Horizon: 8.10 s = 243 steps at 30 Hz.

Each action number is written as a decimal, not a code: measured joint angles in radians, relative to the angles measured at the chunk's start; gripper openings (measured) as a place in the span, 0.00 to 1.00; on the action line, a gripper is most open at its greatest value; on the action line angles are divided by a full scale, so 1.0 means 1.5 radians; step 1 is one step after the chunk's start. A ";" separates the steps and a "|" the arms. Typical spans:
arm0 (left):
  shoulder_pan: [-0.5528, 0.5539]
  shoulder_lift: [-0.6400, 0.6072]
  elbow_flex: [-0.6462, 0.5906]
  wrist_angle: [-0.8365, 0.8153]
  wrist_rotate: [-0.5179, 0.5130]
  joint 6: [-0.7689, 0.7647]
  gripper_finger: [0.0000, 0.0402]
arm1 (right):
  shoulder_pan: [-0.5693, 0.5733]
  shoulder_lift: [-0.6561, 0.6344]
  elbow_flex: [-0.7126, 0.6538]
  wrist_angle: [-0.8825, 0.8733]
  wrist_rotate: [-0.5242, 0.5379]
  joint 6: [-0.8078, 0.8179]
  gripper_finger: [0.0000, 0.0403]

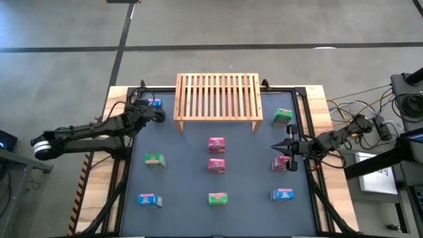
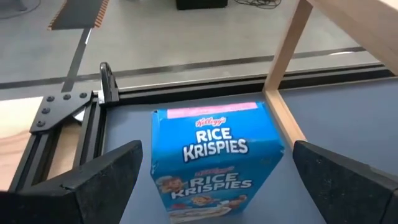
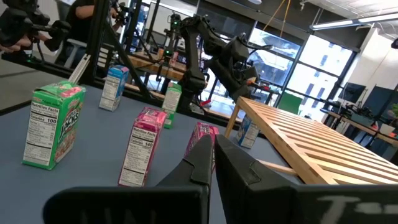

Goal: Stack cereal on shelf
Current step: Put the top blue cereal box on the shelf

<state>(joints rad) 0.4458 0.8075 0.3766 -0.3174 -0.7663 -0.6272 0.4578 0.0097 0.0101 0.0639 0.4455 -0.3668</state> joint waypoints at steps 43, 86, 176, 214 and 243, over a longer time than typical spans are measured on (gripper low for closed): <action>-0.005 -0.007 0.061 -0.085 0.078 0.152 1.00 | 0.000 0.000 0.000 0.000 0.000 0.000 0.02; 0.268 0.277 0.341 -0.322 0.415 0.790 0.94 | 0.000 0.000 0.000 0.000 0.000 0.000 0.02; 0.264 0.754 1.282 -0.762 0.641 0.876 0.32 | 0.000 0.000 0.000 0.000 0.000 0.000 0.02; 0.264 0.780 1.301 -0.786 0.622 0.866 0.56 | 0.000 0.000 0.000 0.000 0.000 0.000 0.02; 0.252 0.548 1.145 -0.703 0.657 0.744 0.53 | 0.000 0.000 0.000 0.000 0.000 0.000 0.02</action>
<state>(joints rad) 0.8242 1.6302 2.0943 -1.3724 0.2195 0.4889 0.4577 0.0099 0.0101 0.0639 0.4458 -0.3669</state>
